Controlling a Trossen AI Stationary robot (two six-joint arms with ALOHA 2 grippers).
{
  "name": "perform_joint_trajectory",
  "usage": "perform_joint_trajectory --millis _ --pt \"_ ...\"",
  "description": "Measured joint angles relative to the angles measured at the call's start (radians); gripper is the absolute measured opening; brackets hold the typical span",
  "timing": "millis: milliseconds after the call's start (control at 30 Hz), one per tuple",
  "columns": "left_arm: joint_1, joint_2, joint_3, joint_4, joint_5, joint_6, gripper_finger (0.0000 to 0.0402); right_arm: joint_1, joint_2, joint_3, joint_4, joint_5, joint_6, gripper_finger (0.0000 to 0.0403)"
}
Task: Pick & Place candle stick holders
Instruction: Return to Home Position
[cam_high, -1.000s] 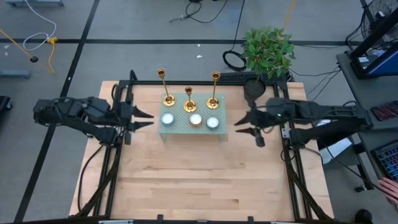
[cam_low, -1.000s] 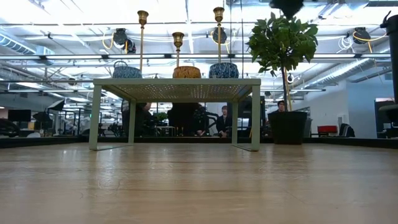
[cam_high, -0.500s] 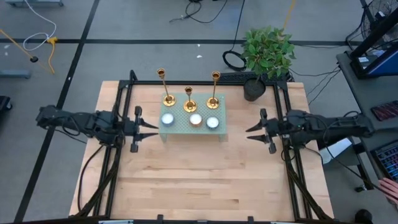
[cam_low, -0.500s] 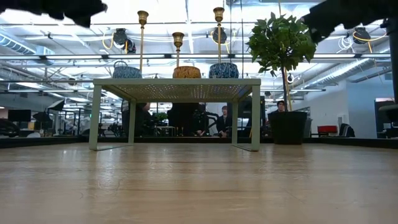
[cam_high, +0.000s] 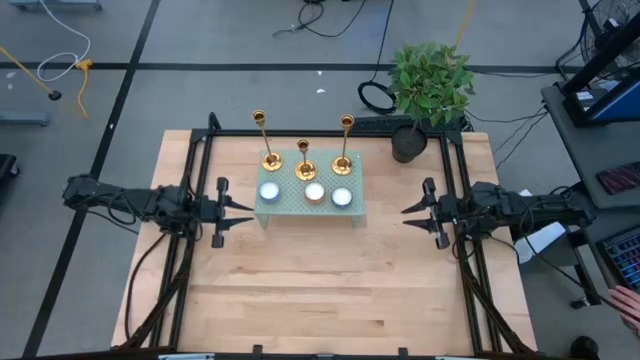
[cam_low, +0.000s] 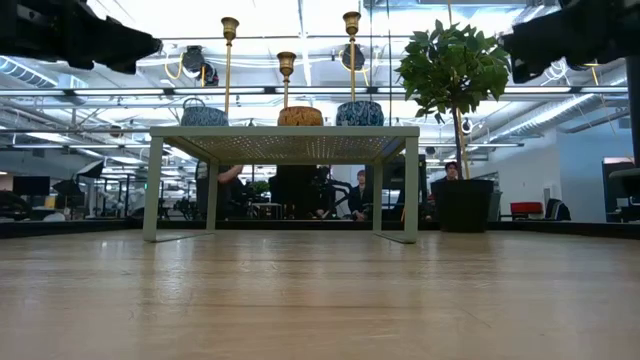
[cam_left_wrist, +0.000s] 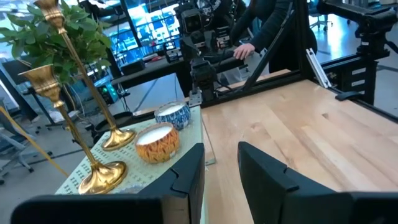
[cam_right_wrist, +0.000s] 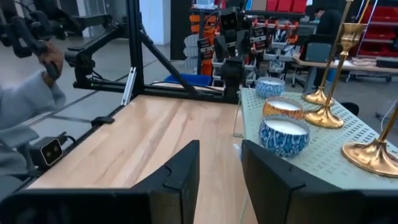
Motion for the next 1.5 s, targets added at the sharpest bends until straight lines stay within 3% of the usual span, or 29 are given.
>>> perform_joint_trajectory --millis 700,1500 --pt "0.002 -0.134 -0.218 0.187 -0.018 0.015 0.0104 0.0 -0.285 -0.198 0.012 0.004 0.031 0.0105" --pt "0.002 -0.133 -0.226 0.198 -0.018 -0.066 0.0104 0.0 -0.284 -0.284 0.095 0.004 0.057 0.0105"
